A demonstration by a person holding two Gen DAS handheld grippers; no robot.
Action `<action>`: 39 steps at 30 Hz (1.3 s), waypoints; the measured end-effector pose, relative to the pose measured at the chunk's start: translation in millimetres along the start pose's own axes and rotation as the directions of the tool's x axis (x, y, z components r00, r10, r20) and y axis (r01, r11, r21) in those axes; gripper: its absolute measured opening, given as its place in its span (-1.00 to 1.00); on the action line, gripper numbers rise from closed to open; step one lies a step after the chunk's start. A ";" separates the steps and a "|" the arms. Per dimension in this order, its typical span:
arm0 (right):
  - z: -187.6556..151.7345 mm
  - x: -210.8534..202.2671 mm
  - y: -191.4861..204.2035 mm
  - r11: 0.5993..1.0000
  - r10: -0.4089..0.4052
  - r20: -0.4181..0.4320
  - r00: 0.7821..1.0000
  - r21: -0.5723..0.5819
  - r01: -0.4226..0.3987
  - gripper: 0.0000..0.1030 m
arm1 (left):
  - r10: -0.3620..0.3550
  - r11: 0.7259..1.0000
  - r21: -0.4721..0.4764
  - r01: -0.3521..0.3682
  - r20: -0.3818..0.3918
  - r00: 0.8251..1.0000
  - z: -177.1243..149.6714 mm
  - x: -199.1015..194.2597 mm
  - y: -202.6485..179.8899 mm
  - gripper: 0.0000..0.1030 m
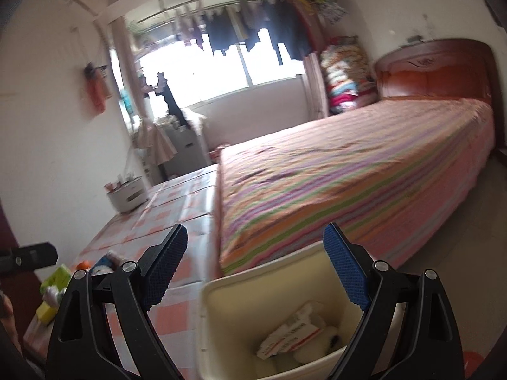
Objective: Collect trash
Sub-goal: 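Open the left tool to drop the medicine box into the bin, then grasp the bagged green package with the right tool while the left tool grasps the yellow sponge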
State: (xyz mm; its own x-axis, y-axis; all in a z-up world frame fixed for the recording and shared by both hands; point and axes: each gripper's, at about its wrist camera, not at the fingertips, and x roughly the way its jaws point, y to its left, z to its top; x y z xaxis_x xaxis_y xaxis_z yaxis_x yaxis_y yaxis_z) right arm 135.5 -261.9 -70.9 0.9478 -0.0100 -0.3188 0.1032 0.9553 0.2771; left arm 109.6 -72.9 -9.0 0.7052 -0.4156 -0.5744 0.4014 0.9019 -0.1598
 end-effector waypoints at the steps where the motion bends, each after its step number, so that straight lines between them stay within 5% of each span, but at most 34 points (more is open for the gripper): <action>1: -1.0 2.0 11.8 0.999 0.031 -0.003 1.000 -0.021 -0.031 0.68 | 0.001 1.000 -0.025 -0.001 0.007 1.000 -2.8 -6.8 12.5 0.59; 6: -5.2 16.2 72.8 0.980 0.139 -0.067 0.988 -0.132 -0.147 0.73 | 0.047 0.992 -0.116 -0.049 -0.020 0.999 -11.5 -21.6 68.1 0.59; 10: 10.2 36.2 123.3 0.948 0.288 -0.144 0.947 -0.095 -0.303 0.79 | 0.160 0.978 -0.137 -0.158 0.003 0.987 -12.5 -44.6 109.7 0.59; 13: 19.3 51.6 172.3 0.908 0.359 -0.159 0.920 -0.170 -0.384 0.81 | 0.265 0.949 -0.184 -0.257 0.018 0.964 -15.0 -63.2 150.8 0.59; 18: 4.1 81.2 234.4 0.822 0.492 -0.240 0.837 -0.190 -0.537 0.81 | 0.400 0.868 -0.325 -0.376 0.008 0.916 -31.8 -85.5 232.2 0.59; 22: -24.2 96.6 243.9 0.787 0.506 -0.306 0.806 -0.218 -0.577 0.81 | 0.530 0.762 -0.430 -0.484 -0.016 0.848 -60.9 -101.9 290.4 0.59; 26: -47.1 113.7 236.5 0.780 0.495 -0.392 0.776 -0.192 -0.595 0.81 | 0.554 0.718 -0.440 -0.539 -0.105 0.826 -86.9 -99.9 326.9 0.59; 30: -68.2 116.1 259.5 0.733 0.521 -0.457 0.721 -0.192 -0.652 0.81 | 0.514 0.722 -0.445 -0.530 -0.168 0.841 -103.1 -91.9 338.1 0.59; 33: -86.4 102.3 296.2 0.642 0.540 -0.506 0.673 -0.269 -0.718 0.81 | 0.465 0.780 -0.388 -0.491 -0.165 0.870 -103.0 -85.0 330.7 0.59; 39: -120.9 90.6 333.6 0.514 0.488 -0.575 0.657 -0.419 -0.749 0.81 | 0.426 0.838 -0.277 -0.470 -0.204 0.881 -112.6 -70.1 321.3 0.59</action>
State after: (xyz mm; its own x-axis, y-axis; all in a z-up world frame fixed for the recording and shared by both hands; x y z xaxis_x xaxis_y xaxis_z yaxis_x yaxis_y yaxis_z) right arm 219.3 91.6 -116.9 0.4993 0.6296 -0.5952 -0.7830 0.6220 0.0010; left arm 123.3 259.3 -110.5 0.6734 0.0421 -0.7381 -0.1565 0.9839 -0.0866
